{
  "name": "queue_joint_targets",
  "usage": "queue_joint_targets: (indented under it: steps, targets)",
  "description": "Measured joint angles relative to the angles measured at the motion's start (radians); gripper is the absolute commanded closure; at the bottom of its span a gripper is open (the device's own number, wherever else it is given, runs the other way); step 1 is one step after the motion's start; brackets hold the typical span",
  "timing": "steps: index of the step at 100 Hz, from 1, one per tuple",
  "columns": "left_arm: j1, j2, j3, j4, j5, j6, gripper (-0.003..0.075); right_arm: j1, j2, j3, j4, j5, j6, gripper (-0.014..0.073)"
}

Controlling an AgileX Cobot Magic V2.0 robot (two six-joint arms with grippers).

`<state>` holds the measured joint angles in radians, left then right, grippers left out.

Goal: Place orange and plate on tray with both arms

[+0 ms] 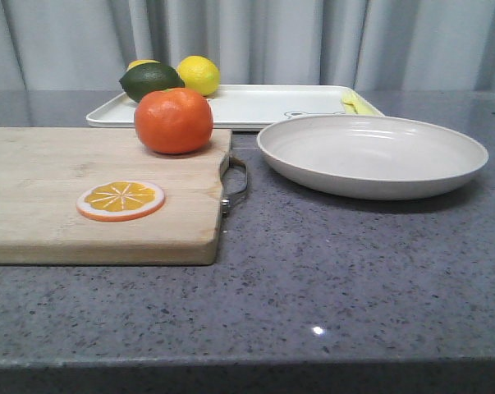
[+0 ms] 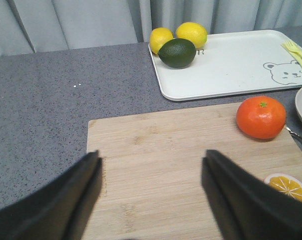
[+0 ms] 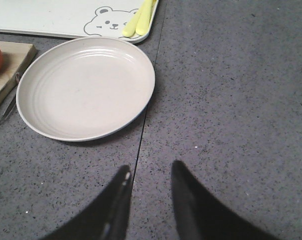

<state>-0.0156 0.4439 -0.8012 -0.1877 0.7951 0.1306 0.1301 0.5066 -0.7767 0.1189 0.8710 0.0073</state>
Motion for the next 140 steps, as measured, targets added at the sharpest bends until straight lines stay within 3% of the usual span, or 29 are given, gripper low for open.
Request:
queue_joint_targets:
  steps: [8, 15, 31, 57, 88, 105, 140]
  targets:
    - [0.000, 0.000, 0.000, 0.000, 0.002, 0.004, 0.0049, 0.000, 0.001, 0.000, 0.000, 0.006, 0.000, 0.0011]
    - [0.000, 0.000, 0.000, 0.000, 0.004, 0.009, 0.0049, 0.000, 0.002, 0.000, 0.000, 0.013, 0.000, -0.0035]
    - [0.000, 0.004, 0.015, -0.076, 0.004, 0.127, 0.0049, 0.000, 0.002, 0.000, 0.000, 0.031, 0.000, -0.0030]
    - [0.000, 0.119, 0.015, -0.561, 0.001, 0.507, 0.0073, 0.000, 0.002, 0.000, 0.000, 0.053, 0.000, -0.0030]
    - [-0.008, 0.377, 0.015, -0.770, -0.025, 0.843, 0.0074, 0.000, 0.002, 0.000, 0.000, 0.063, 0.000, -0.0030]
    - [-0.096, 0.500, 0.015, -0.801, -0.119, 0.903, 0.0080, 0.000, 0.002, 0.000, 0.000, 0.063, 0.000, -0.0030]
    - [-0.383, 0.744, -0.041, -0.809, -0.407, 0.950, 0.0080, 0.000, 0.002, 0.000, 0.000, 0.063, 0.000, -0.0030]
